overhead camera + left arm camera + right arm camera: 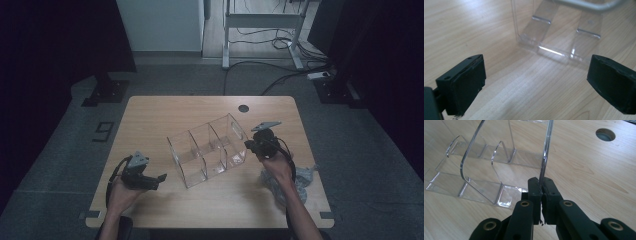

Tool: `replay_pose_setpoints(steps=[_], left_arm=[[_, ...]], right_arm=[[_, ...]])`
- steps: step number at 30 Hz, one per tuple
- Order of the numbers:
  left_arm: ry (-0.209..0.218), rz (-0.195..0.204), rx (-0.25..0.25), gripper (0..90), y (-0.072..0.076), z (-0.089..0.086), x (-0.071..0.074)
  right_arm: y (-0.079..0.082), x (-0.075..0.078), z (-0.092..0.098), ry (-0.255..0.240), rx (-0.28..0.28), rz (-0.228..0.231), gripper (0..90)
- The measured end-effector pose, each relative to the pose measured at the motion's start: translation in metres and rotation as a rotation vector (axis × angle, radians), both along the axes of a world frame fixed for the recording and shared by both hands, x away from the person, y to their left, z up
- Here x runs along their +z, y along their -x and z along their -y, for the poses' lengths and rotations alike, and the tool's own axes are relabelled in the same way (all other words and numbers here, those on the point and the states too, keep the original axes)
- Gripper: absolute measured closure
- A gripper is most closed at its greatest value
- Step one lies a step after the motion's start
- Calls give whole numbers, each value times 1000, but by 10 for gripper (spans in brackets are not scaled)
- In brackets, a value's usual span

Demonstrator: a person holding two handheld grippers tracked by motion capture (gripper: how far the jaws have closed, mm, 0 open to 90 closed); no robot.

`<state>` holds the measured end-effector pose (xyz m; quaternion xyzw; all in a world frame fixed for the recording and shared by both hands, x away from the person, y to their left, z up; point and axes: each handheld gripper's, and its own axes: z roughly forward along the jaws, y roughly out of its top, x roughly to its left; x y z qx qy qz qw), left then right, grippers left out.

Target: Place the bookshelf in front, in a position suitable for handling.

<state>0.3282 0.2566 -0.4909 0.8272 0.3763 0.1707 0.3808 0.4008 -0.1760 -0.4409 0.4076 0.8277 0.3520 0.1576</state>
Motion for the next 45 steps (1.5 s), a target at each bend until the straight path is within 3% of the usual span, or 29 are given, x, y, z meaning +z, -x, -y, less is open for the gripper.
replay_pose_setpoints(steps=[11,25,42,45], left_arm=[[49,52,-18,39,4,-2,14],[98,80,-67,93,7,3,20],[77,74,-115,160,7,8,17],[72,76,-134,204,7,9,18]], right_arm=[[8,1,-6,11,61,-10,865],[9,3,-20,30,113,-20,873],[5,5,-29,48,157,-24,872],[5,5,-30,50,160,-27,872]])
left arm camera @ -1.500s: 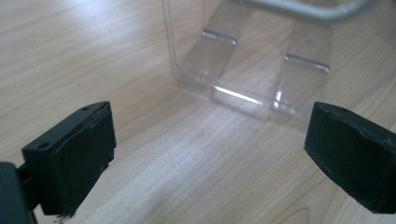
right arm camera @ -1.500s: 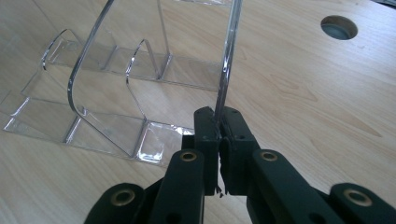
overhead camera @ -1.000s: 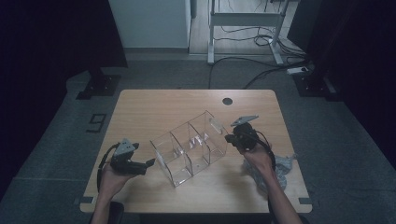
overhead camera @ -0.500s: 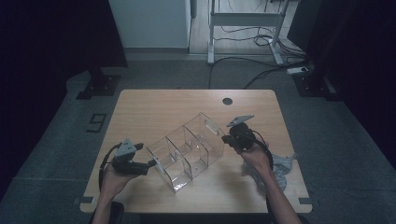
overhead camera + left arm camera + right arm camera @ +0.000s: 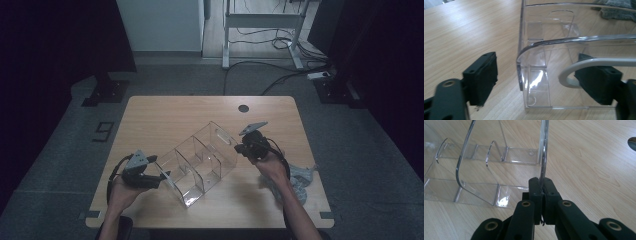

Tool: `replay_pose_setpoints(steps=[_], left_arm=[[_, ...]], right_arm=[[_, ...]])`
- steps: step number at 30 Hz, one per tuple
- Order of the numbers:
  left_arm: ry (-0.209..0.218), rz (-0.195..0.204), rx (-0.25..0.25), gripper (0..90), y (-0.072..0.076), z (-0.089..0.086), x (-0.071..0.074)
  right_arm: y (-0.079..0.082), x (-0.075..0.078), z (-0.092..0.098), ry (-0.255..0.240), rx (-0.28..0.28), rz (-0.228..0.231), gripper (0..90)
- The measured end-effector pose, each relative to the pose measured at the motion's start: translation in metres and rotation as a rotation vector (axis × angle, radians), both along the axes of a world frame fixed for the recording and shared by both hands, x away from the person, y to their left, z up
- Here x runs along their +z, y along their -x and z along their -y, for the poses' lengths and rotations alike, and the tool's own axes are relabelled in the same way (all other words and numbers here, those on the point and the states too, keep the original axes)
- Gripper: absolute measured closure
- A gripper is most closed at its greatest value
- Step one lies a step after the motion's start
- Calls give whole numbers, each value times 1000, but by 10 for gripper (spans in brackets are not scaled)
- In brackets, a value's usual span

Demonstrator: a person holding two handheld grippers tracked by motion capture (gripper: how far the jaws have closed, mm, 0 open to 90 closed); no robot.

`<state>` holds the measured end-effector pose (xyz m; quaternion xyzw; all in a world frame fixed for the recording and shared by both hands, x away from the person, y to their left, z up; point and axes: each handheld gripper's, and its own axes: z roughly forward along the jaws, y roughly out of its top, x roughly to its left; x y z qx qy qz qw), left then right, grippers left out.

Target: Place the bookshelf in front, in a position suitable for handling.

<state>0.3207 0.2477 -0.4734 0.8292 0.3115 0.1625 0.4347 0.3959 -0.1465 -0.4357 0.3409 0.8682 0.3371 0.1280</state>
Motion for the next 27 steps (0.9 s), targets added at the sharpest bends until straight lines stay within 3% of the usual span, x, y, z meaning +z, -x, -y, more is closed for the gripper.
replay_pose_setpoints(steps=[8,13,16,27], left_arm=[[3,-18,-40,380,2,1,2],[0,-17,-33,399,3,1,2],[0,-16,-27,416,3,1,1],[11,-6,1,434,5,2,0]], right_arm=[[0,1,0,4,2,-9,867],[1,2,0,8,8,-14,855],[2,3,2,-3,18,-24,801],[10,13,12,1,14,-24,430]])
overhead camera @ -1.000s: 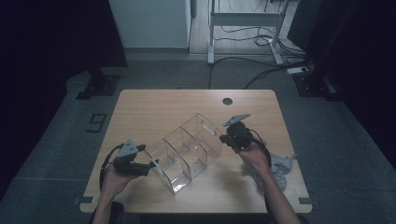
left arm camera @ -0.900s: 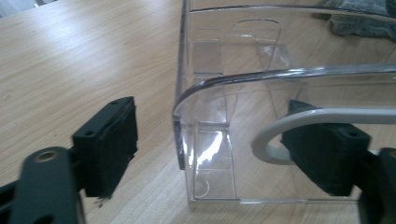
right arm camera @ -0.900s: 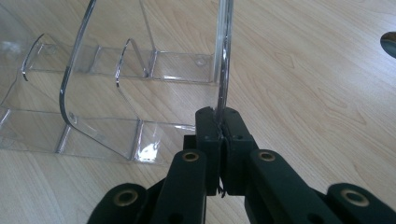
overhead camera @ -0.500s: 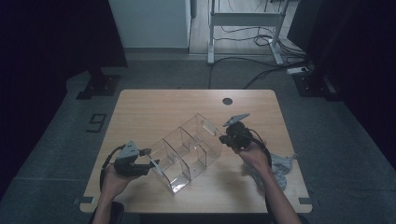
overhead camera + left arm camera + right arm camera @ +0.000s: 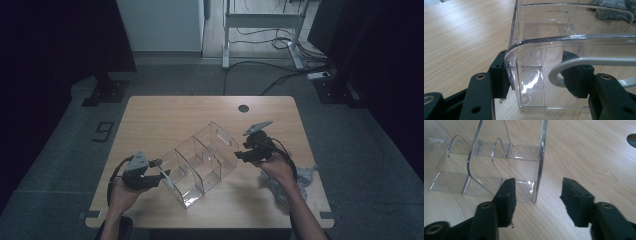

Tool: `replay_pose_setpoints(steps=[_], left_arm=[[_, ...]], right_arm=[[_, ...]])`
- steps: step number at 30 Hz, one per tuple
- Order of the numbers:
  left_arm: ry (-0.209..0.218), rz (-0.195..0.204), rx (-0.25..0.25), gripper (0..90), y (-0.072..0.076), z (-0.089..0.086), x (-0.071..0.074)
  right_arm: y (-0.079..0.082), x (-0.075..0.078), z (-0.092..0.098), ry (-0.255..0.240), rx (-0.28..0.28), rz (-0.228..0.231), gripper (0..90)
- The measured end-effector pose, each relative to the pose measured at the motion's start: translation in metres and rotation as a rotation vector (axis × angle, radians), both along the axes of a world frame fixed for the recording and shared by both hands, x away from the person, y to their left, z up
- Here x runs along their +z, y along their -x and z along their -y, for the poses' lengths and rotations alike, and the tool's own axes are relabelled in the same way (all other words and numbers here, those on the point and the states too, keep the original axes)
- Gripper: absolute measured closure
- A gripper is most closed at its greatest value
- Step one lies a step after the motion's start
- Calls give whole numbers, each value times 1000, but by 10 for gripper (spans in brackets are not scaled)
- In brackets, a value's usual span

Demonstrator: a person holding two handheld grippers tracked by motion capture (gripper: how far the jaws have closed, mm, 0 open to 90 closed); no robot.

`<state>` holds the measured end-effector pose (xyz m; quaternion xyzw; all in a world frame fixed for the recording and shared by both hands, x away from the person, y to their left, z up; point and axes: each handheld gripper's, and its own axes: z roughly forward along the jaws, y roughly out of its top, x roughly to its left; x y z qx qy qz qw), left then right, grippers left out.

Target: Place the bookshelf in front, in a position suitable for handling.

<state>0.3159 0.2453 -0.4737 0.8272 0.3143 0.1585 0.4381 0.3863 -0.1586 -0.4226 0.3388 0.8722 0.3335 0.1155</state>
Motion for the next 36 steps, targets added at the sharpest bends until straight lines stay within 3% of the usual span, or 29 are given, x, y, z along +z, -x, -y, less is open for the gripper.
replay_pose_setpoints(steps=[7,9,21,28,36], left_arm=[[1,1,14,435,1,1,0],[-1,2,20,435,2,2,0],[-10,-6,35,433,7,6,1],[-10,-6,40,431,9,7,1],[-9,-4,45,431,11,8,0]], right_arm=[[7,7,16,-3,-7,-7,322],[10,8,21,17,-10,-7,308],[29,6,62,18,-89,-21,233],[37,-9,83,34,-144,-26,185],[38,-37,100,38,-181,-53,142]])
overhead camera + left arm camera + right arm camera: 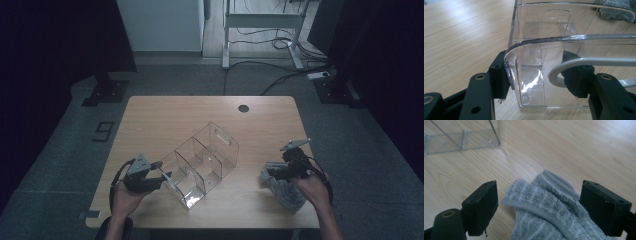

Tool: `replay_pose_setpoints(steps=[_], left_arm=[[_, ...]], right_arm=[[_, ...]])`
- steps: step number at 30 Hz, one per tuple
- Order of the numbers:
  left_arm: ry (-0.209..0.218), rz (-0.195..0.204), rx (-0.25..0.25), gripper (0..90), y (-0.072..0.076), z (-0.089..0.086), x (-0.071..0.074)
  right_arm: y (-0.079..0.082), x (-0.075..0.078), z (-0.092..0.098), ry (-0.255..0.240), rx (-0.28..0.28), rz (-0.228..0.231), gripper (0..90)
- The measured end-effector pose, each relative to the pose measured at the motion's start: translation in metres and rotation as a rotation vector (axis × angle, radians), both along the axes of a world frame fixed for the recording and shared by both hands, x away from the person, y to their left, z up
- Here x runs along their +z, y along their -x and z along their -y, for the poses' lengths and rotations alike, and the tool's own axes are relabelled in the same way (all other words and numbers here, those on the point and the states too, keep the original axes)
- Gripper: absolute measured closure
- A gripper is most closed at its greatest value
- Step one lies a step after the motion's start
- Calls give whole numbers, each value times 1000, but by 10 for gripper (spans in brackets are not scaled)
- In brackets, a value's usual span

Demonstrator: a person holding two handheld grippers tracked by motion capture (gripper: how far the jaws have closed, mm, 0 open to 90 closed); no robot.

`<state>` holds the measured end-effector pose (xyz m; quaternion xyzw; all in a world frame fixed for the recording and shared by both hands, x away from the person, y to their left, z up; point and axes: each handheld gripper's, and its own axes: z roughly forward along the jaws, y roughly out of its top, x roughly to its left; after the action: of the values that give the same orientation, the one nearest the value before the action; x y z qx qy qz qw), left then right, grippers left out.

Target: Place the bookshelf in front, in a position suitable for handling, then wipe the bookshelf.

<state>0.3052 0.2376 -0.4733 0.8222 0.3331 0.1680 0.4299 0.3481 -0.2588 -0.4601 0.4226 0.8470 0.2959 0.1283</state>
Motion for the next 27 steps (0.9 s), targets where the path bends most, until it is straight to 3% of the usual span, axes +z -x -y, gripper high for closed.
replay_pose_setpoints(steps=[4,9,17,20,27], left_arm=[[2,1,2,431,0,0,0],[5,1,3,430,1,0,0],[12,5,4,419,1,1,-2],[15,3,5,418,1,1,-3],[26,-13,2,367,1,2,-3]], right_arm=[[0,-17,6,1,-15,-16,134],[-1,-37,12,40,-26,-48,127],[-3,-64,16,115,-43,-138,107],[-5,-70,15,107,-64,-169,74],[-3,-74,14,126,-31,-145,31]])
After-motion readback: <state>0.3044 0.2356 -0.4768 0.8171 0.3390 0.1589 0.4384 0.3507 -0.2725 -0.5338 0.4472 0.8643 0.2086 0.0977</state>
